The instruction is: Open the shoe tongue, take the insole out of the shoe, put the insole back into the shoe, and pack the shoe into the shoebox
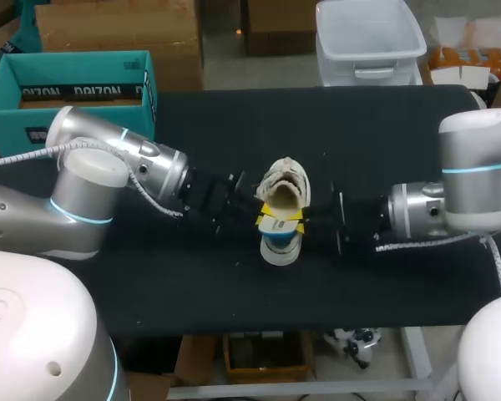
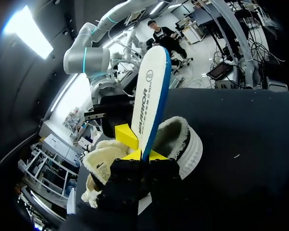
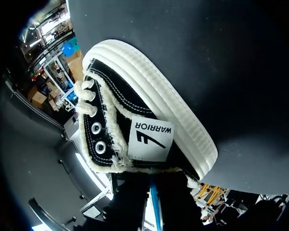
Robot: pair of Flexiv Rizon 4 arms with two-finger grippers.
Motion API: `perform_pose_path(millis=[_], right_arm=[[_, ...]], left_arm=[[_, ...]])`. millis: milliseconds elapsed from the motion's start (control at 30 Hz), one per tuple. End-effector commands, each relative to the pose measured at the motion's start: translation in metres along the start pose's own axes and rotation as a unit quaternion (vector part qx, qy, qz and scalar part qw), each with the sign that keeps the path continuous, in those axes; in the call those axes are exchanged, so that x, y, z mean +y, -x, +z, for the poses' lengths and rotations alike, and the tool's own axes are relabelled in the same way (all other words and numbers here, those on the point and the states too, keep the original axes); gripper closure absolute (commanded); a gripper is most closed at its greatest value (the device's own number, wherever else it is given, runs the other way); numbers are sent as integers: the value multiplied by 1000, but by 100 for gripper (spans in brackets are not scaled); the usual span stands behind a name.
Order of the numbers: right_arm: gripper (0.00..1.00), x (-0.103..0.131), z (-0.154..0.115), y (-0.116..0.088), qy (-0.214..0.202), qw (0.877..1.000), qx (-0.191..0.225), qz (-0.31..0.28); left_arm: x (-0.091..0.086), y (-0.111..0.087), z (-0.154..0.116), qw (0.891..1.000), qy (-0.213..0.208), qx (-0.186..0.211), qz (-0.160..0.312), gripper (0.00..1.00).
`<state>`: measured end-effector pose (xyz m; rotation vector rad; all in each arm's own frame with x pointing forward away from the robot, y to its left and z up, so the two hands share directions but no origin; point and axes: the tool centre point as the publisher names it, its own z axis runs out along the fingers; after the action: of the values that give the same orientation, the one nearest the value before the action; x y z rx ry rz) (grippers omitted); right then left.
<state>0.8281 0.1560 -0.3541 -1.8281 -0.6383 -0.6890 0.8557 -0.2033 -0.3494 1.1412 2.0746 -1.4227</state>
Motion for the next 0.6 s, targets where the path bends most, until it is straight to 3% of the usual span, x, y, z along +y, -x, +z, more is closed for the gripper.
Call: perform_pose_path(millis=[33, 233, 333, 400, 600], right_arm=[[100, 11, 5, -4, -10, 1000, -3, 2], [100, 8, 3, -3, -10, 1000, -2, 4], [75, 0, 2, 0, -7, 1000, -2, 8], [68, -7, 0, 1, 0, 1000, -1, 9], [73, -24, -6, 7, 5, 1000, 4, 7]], left_arm=[[8, 2, 11, 1000, -1, 2, -4, 100], [8, -1, 11, 1000, -3, 4, -7, 100], [6, -1, 11, 1000, -4, 4, -7, 100], [5, -2, 11, 1000, -4, 3, -6, 100], [2, -3, 9, 1000, -4, 1, -6, 100]])
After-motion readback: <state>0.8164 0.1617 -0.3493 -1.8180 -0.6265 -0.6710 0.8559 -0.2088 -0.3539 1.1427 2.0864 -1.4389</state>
